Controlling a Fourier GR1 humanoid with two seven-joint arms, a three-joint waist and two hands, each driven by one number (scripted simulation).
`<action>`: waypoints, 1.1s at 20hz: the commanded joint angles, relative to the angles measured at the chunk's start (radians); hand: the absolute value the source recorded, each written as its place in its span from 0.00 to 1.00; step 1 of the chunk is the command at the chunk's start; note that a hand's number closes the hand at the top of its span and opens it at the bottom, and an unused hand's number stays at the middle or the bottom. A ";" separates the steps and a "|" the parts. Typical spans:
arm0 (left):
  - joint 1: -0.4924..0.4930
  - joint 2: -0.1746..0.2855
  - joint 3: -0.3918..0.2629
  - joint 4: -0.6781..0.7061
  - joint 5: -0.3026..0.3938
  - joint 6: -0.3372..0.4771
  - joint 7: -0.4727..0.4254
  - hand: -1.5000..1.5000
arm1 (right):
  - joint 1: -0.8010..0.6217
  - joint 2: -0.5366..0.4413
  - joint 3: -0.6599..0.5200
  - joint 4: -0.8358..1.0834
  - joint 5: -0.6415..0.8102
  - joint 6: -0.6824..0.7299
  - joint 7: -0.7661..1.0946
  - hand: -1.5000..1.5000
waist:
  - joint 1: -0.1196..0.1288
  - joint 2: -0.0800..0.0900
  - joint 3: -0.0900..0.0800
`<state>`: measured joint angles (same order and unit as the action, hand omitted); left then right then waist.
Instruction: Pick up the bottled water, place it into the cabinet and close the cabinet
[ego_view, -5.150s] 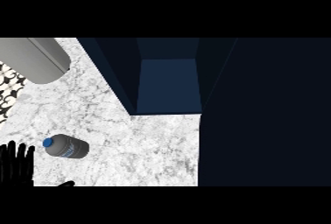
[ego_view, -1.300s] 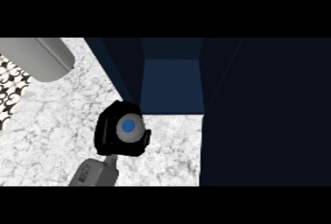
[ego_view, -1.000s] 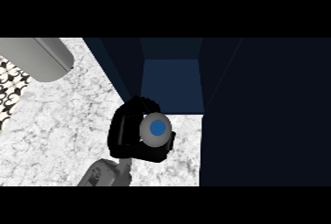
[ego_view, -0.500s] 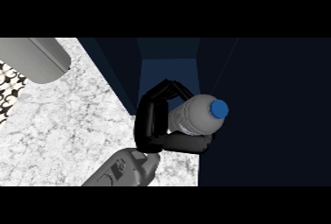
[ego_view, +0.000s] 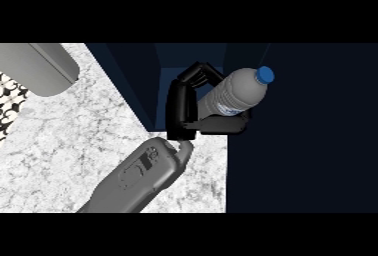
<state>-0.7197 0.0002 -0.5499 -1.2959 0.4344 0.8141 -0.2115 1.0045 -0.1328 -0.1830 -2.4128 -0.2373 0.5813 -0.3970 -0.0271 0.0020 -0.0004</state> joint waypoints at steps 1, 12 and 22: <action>-0.052 0.000 -0.045 0.108 0.036 0.049 -0.050 1.00 | 0.014 -0.013 -0.018 -0.116 -0.137 0.012 0.057 0.00 | -0.010 0.004 0.000; -0.141 0.000 0.103 0.419 0.079 -0.084 -0.147 1.00 | -0.026 -0.013 -0.049 -0.036 -0.145 0.035 0.043 0.00 | -0.013 0.008 0.000; -0.255 0.000 0.241 0.677 0.155 -0.186 -0.292 1.00 | -0.042 -0.028 -0.082 0.007 -0.150 0.073 0.035 0.00 | -0.020 0.010 0.000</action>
<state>-0.9161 0.0005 -0.3473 -0.7369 0.5652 0.6688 -0.4494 0.9770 -0.1523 -0.2510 -2.3827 -0.3031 0.6387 -0.3859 -0.0411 0.0100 -0.0010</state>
